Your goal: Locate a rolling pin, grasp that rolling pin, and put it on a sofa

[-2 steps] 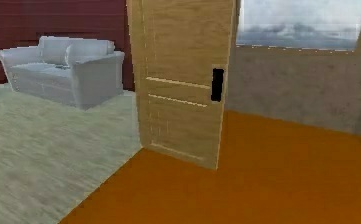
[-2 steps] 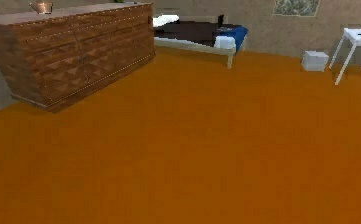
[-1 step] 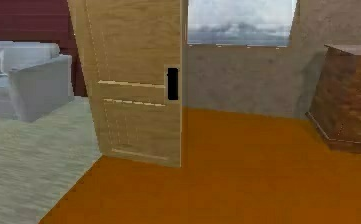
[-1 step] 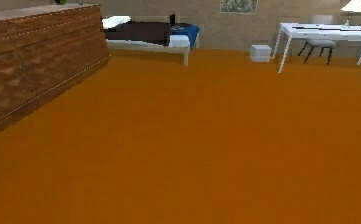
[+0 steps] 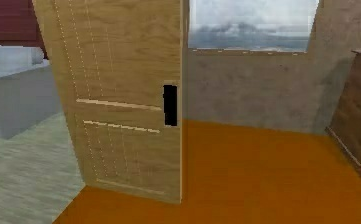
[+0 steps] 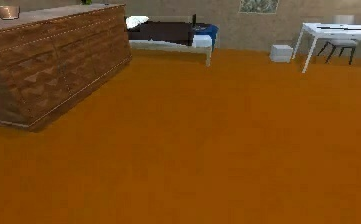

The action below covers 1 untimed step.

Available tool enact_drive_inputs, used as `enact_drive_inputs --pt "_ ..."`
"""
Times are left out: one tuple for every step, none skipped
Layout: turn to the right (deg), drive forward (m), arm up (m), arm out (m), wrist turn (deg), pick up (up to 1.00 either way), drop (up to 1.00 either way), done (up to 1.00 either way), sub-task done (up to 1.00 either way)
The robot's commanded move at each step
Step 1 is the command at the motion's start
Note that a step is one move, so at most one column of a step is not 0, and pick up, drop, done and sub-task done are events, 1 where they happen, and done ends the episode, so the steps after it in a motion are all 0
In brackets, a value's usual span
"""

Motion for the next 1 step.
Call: enact_drive_inputs --pt "-45.0 0.00 0.00 0.00 0.0 0.00 0.00 0.00 0.00"
